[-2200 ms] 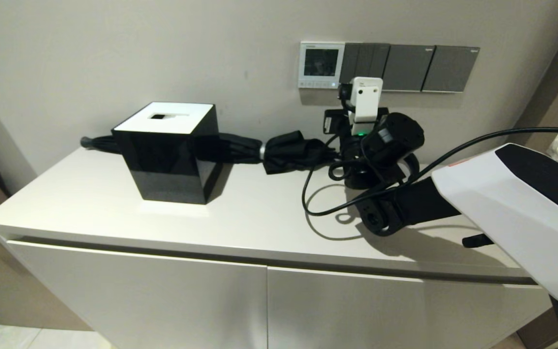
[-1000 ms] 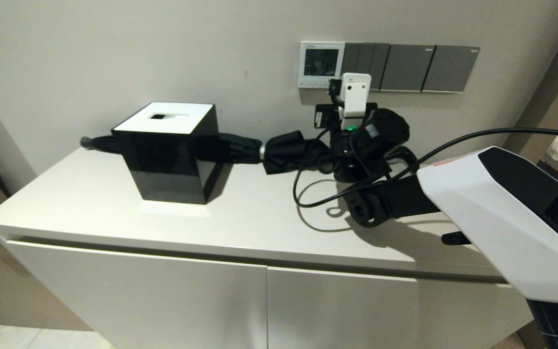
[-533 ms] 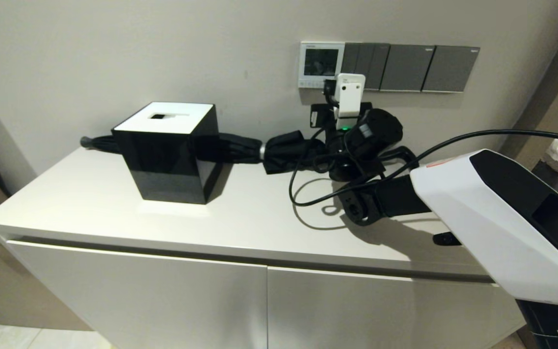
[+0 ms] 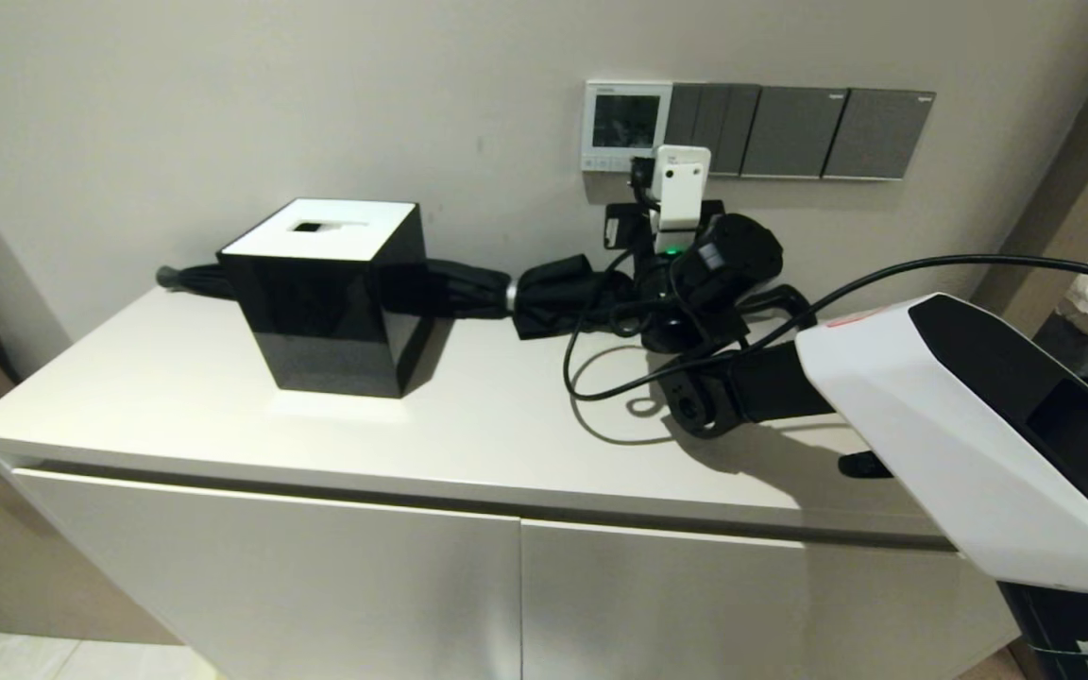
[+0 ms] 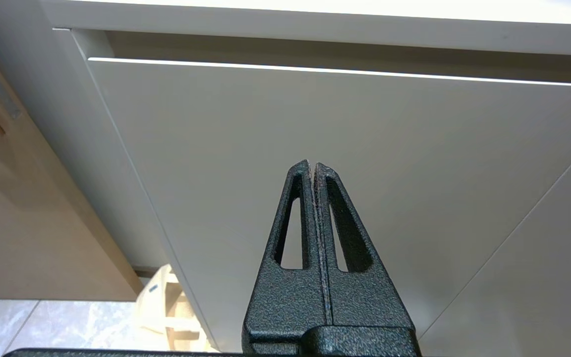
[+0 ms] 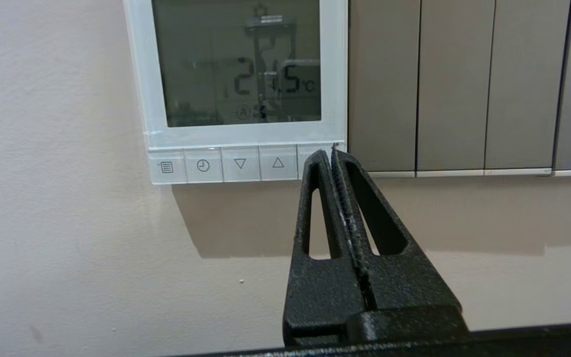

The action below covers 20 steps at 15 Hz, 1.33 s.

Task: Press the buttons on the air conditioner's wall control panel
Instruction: Turn off the central air conditioner

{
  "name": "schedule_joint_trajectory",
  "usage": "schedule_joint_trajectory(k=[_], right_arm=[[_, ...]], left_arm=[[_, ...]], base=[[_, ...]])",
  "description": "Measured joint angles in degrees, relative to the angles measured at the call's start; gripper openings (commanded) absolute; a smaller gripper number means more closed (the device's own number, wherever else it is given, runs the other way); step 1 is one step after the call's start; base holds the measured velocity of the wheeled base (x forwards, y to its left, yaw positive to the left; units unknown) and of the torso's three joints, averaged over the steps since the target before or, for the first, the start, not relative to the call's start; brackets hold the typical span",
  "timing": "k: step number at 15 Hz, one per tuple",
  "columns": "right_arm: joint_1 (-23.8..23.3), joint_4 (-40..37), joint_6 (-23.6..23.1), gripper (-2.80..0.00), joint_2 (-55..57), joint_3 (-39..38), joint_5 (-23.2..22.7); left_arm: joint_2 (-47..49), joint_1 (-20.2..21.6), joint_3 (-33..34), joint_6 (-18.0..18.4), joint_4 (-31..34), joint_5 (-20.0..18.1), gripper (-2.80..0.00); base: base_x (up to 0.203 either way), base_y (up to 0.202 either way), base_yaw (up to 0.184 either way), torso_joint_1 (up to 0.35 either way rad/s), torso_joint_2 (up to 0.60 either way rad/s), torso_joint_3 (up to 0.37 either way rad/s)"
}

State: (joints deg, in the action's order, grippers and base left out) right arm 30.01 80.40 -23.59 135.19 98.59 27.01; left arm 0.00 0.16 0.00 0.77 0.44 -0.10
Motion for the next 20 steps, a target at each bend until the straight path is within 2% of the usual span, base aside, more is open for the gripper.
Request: schedule_joint_trajectory(k=[14,20], right_arm=[[-0.4,-2.7,0.0,-2.80,2.7,6.1,0.0],[-0.1,-2.5,0.0,-2.80,3.3,6.2,0.0]], left_arm=[[0.0,0.0,0.0,0.0,0.0,0.0,-2.80],[0.0,0.0,0.0,0.0,0.0,0.0,-2.80]], base=[[0.000,0.000,0.000,0.000,0.00,0.000],[0.000,0.000,0.000,0.000,0.00,0.000]])
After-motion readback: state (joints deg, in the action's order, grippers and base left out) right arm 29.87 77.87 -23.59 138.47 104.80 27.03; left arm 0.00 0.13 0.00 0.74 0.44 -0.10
